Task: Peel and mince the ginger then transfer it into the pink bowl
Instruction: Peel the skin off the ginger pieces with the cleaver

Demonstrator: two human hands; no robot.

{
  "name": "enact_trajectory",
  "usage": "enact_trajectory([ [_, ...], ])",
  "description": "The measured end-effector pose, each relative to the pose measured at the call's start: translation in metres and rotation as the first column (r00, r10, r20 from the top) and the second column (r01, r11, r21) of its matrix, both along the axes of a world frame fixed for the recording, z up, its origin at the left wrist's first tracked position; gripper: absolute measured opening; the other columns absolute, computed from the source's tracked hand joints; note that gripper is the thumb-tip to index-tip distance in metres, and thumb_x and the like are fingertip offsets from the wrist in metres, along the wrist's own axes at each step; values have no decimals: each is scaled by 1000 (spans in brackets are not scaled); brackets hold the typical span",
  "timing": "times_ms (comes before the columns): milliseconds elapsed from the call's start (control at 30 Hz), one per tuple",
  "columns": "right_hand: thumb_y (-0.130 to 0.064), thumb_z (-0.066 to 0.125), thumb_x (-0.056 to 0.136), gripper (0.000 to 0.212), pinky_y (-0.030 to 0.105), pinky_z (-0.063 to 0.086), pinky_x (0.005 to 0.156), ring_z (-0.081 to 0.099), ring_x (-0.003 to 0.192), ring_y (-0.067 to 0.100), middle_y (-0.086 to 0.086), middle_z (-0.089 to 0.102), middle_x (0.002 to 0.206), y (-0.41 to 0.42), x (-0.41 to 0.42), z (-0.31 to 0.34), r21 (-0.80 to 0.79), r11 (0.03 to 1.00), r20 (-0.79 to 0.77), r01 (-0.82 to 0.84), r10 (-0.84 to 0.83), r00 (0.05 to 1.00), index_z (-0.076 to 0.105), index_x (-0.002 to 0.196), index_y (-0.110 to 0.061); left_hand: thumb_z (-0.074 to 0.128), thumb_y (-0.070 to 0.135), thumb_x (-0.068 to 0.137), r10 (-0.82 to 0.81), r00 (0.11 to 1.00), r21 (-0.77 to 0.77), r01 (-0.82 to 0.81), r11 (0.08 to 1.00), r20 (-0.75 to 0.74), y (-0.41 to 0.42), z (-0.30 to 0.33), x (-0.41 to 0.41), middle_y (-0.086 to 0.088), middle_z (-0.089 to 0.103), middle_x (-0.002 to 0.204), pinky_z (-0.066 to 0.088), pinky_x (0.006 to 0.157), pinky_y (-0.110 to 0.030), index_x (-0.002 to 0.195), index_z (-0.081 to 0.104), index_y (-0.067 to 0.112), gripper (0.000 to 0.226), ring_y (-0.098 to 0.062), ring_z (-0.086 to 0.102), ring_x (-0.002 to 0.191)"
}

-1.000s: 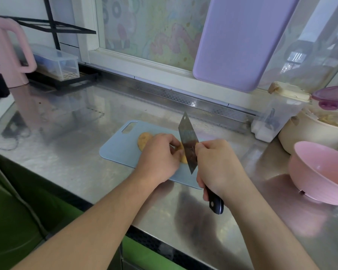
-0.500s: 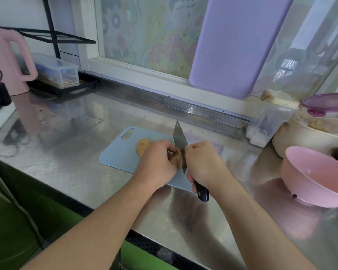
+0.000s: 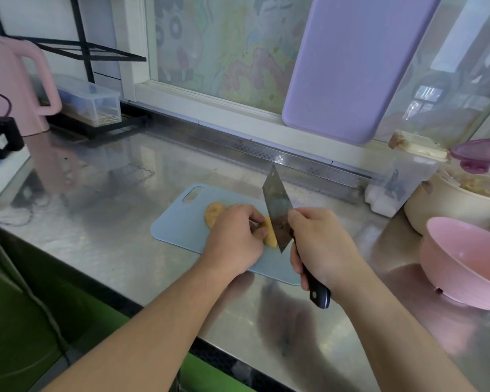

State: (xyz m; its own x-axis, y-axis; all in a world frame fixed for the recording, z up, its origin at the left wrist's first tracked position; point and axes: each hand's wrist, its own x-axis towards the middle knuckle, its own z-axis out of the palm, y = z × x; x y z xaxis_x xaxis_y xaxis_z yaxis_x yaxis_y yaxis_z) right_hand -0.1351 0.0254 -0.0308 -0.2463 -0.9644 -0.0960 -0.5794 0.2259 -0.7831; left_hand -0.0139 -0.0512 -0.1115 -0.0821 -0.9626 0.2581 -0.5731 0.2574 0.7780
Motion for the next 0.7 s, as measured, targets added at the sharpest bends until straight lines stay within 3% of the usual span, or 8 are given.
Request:
enact_trajectory([
  [533,-19,34,105,31,21,33,36,44,27,25,17,51,48,8,3,-4,6,1000,35,3,-3,999,49,96,7,71,20,95,-3,1000,0,3,1000,-3,-1,-2,0,11,67,91,54,80,-30,96,71,25,6,-8,64,86],
  [700,-19,34,105,30,22,37,39,47,29,25,14,52,47,8,5,-5,-2,1000,-16,-4,4,1000,49,81,-8,70,20,95,-2,1000,-5,2,1000,5,-2,-3,0,11,68,90,53,79,-29,96,72,26,6,-7,63,85],
])
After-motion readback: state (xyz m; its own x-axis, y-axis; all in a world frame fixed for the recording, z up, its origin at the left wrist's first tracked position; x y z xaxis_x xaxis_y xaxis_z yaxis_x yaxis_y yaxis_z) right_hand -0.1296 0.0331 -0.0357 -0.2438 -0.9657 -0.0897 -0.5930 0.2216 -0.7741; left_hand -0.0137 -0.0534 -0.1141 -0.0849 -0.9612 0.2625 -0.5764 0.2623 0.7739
